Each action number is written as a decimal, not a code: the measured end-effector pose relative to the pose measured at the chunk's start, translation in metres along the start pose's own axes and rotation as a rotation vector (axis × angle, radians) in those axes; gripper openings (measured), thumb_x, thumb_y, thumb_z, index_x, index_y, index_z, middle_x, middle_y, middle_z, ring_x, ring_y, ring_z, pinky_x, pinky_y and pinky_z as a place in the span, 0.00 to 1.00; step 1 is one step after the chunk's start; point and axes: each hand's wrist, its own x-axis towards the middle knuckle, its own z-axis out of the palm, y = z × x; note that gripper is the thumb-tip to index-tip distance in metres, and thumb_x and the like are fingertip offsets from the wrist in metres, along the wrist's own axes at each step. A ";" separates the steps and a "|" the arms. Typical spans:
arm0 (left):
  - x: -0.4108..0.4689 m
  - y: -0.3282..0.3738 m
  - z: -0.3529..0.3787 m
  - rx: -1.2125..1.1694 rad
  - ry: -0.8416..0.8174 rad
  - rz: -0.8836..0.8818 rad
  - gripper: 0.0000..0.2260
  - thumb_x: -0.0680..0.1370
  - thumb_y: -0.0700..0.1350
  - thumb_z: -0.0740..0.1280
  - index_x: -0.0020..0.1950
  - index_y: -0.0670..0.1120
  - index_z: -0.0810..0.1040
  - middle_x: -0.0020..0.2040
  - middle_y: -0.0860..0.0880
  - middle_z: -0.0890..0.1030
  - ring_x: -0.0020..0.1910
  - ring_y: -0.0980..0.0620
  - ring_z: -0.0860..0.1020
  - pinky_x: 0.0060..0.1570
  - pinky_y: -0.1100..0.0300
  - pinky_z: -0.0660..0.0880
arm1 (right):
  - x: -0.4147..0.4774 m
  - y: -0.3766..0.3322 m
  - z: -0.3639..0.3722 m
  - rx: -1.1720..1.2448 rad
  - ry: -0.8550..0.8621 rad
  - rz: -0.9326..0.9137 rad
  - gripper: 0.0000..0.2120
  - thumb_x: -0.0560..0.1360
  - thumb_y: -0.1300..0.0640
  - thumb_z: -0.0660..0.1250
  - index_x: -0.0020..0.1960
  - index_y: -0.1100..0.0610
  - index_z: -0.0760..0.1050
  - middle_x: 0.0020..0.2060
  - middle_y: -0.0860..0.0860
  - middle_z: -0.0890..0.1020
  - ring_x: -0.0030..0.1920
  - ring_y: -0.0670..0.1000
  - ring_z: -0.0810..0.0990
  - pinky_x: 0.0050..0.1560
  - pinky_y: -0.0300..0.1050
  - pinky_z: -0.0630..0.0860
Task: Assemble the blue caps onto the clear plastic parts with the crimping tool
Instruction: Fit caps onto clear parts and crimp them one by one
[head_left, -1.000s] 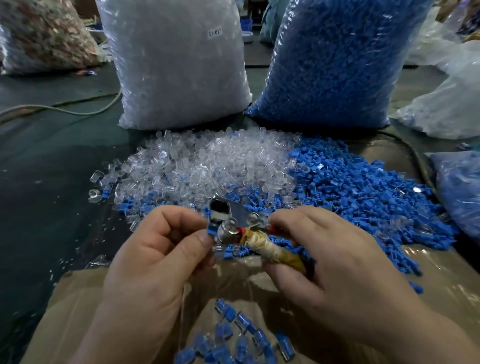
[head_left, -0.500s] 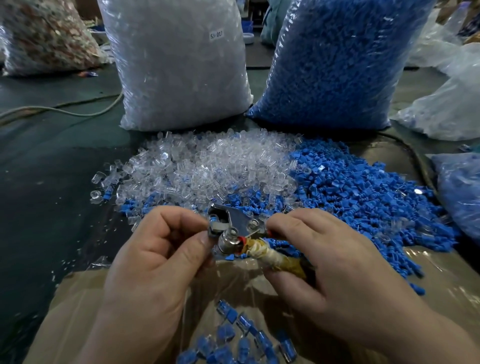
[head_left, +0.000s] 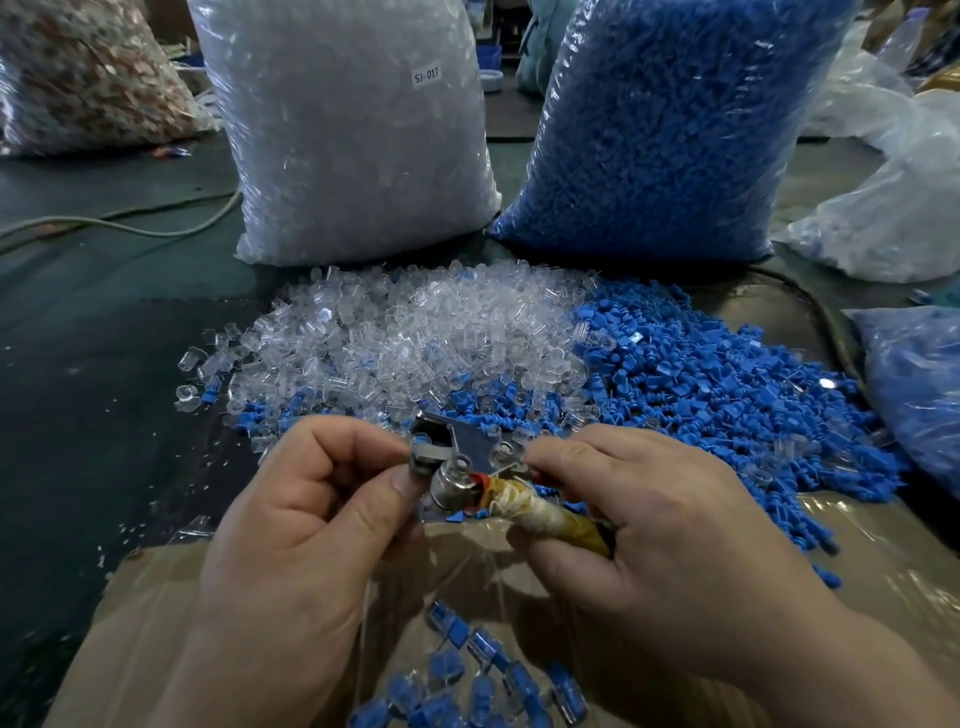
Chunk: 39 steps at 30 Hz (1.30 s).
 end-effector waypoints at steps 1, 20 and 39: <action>0.000 0.000 0.000 0.009 0.006 -0.007 0.10 0.63 0.56 0.74 0.42 0.56 0.83 0.35 0.45 0.83 0.29 0.52 0.79 0.28 0.65 0.76 | -0.001 0.000 0.000 0.013 0.003 0.009 0.23 0.71 0.36 0.60 0.59 0.47 0.78 0.42 0.39 0.79 0.42 0.41 0.77 0.44 0.37 0.72; -0.010 0.002 0.012 0.440 -0.067 -0.121 0.06 0.70 0.50 0.70 0.44 0.62 0.80 0.31 0.53 0.83 0.26 0.59 0.78 0.27 0.70 0.73 | 0.008 -0.008 0.003 -0.204 0.010 0.123 0.23 0.73 0.33 0.54 0.55 0.47 0.75 0.49 0.44 0.79 0.51 0.49 0.77 0.55 0.52 0.73; -0.009 0.004 0.003 0.319 -0.252 -0.077 0.19 0.74 0.67 0.64 0.42 0.52 0.81 0.28 0.52 0.77 0.27 0.57 0.74 0.27 0.65 0.72 | 0.001 -0.025 0.013 0.025 0.106 -0.148 0.14 0.81 0.52 0.56 0.41 0.55 0.73 0.36 0.48 0.73 0.37 0.50 0.71 0.41 0.49 0.69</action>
